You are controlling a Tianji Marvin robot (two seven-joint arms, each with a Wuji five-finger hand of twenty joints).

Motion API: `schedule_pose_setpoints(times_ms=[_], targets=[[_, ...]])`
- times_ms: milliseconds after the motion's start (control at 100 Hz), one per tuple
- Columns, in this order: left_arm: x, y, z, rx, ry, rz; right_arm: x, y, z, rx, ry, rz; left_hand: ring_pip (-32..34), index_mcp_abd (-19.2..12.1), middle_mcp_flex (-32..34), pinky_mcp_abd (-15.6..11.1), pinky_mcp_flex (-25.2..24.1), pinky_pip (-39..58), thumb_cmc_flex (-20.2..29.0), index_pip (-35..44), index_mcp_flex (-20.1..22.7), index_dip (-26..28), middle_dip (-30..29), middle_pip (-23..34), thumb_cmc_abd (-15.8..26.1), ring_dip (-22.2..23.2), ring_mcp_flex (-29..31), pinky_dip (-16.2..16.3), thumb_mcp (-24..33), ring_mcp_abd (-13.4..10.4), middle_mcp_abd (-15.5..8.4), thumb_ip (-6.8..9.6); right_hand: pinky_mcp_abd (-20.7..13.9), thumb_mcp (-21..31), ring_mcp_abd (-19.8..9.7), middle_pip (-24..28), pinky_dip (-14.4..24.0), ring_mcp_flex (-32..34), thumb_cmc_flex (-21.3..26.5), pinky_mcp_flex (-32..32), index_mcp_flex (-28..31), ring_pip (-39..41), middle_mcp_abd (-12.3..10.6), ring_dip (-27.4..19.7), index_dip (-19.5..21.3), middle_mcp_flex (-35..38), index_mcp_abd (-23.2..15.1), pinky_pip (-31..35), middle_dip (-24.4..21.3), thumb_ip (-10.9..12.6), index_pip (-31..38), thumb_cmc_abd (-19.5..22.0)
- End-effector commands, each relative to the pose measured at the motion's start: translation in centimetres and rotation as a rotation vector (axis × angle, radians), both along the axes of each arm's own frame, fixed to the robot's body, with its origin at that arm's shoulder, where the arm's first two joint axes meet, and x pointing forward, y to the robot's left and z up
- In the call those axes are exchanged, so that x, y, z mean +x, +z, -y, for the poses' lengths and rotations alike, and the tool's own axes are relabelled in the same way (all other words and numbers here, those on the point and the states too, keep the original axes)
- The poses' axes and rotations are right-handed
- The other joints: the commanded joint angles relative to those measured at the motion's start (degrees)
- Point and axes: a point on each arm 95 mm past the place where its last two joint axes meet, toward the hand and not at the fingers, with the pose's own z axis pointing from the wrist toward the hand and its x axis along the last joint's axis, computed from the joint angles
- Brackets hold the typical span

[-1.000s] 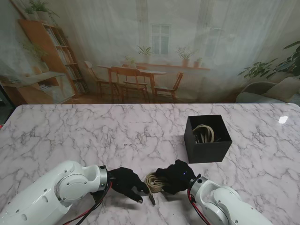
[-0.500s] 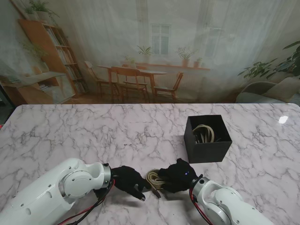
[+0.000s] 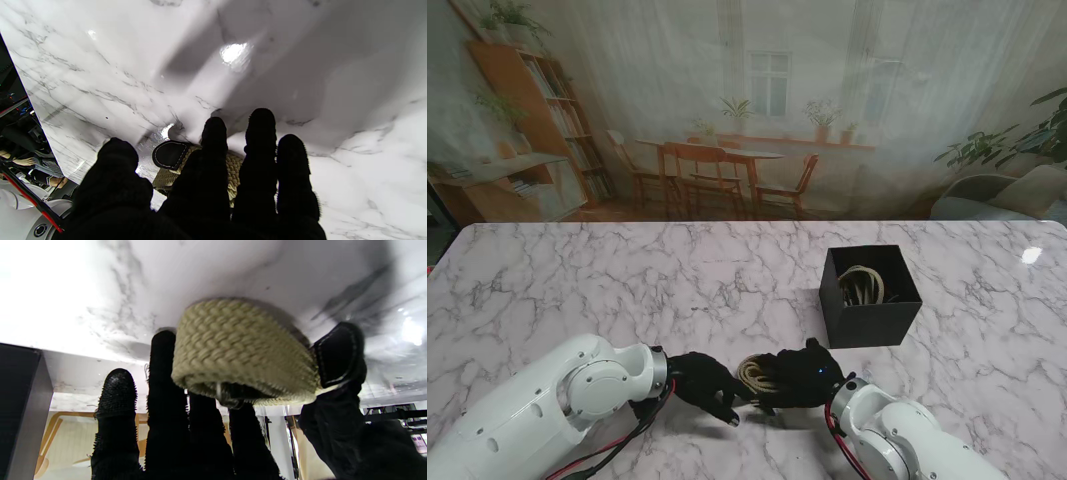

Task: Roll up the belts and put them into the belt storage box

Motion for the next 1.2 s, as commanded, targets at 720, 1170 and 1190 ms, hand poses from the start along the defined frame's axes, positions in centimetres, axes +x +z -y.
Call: schedule_pose_setpoints(times_ms=[720,1170,1190], targets=[[-1.2,-0.6,-1.1,0.037,-0.007,-0.011,-2.0,-3.7,-0.9,-0.095,-0.027,-0.049,-3.63,2.96,-0.79,0.62,0.0,1.01,-0.33,-4.51,-4.78,-2.83,-3.51,-8.01,2.67,-2.07,-1.02,1.43,-1.6,1.71,6.0,-0.13,1.83,33.69,-4.7,18.53,2.65,-1.89,18.46,2.31,0.14,-11.1,-3.28,-6.54,8.32,-2.36,-0.41,1.26,14.88,1.77,4.93,-26.44],[-2.9,2.2,-3.0,-0.094,0.006,0.109,-1.7,-3.9,-1.1,-0.041,-0.072,0.038,-3.19,1.13,0.2,0.54,0.6,1.37,0.05,-3.5,-2.79,-2.11,-3.23,-7.53,2.46,-1.9,-0.34,1.44,-1.53,1.45,5.64,-0.09,-1.87,40.46,-6.98,22.06,2.46,9.69,29.98,9.04,10.07,-5.03,-7.48,-3.93,12.95,11.63,-11.41,6.28,17.35,-7.63,35.67,-32.58],[-3.0,2.4,-3.1,-0.101,0.007,0.12,-1.7,-3.9,-1.2,-0.036,-0.075,0.043,-3.16,1.1,0.3,0.5,0.7,1.41,0.06,-3.46,-2.7,-2.07,-3.21,-7.48,2.41,-1.89,-0.29,1.44,-1.53,1.46,5.6,-0.09,-2.09,40.5,-7.02,22.31,2.5,10.41,30.51,9.54,10.42,-4.51,-7.6,-3.7,12.62,12.41,-11.77,6.64,17.65,-7.8,36.47,-33.05]])
